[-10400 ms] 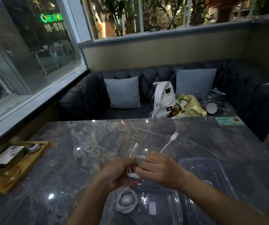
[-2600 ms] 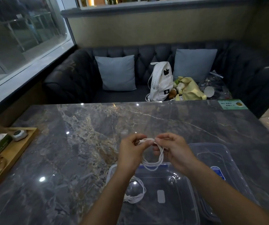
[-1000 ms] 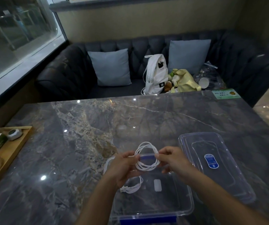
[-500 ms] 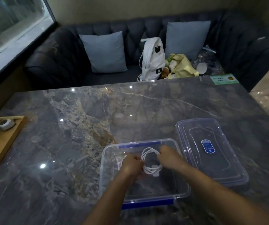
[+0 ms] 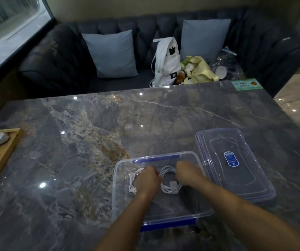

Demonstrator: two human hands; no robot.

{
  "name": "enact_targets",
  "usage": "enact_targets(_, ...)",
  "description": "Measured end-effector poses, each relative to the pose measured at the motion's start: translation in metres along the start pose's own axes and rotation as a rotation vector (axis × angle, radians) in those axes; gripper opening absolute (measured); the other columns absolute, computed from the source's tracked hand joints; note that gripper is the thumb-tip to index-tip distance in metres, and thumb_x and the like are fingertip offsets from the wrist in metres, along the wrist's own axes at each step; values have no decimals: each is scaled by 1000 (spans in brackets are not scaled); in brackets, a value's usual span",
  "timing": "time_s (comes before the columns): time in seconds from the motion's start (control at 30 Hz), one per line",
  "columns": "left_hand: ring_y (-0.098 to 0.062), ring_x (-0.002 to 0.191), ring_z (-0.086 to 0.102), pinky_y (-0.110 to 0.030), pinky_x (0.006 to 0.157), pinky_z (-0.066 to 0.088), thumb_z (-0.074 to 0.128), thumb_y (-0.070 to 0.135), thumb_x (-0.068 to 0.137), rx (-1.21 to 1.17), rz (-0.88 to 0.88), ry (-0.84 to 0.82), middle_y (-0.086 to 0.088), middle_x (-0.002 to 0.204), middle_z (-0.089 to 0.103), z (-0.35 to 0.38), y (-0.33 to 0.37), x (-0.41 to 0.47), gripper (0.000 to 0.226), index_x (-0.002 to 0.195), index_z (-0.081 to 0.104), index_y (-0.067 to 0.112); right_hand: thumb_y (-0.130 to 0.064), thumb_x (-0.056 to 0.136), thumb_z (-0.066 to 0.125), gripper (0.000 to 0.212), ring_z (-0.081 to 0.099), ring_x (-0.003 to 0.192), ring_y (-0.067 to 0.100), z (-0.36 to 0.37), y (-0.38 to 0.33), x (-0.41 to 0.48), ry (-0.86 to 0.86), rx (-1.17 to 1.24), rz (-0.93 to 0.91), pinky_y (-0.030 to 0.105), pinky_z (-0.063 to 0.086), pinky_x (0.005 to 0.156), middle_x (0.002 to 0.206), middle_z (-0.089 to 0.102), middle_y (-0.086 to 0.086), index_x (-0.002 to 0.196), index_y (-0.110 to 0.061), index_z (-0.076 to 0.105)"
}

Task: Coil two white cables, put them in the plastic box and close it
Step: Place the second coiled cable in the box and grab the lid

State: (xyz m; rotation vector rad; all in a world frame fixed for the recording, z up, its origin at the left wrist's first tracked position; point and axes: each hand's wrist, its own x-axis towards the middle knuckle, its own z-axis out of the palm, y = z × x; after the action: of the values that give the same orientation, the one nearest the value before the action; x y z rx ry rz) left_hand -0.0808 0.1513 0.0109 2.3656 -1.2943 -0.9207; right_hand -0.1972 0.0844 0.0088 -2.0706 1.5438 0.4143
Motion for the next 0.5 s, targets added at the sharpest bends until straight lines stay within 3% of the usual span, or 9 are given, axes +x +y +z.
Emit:
enact_targets(0.23,-28,96,64,-34,80,48,57,26,84,81,52,-10,-12,102,69,3,-6,6,23,98,64,9,-11,87,51,22,59,105,31,1,-2,4,4,-37,16,35,46,82,117,60,16,107,-4,56)
enact_targets(0.5,-28,92,63,-36,81,51,55,32,84,66,69,-68,-12,98,70,-4,-13,14,21,89,63,12,-17,86,51,23,60,99,32,-7,-1,0,44,-2,-37,32,44,75,111,63,18,103,-2,57)
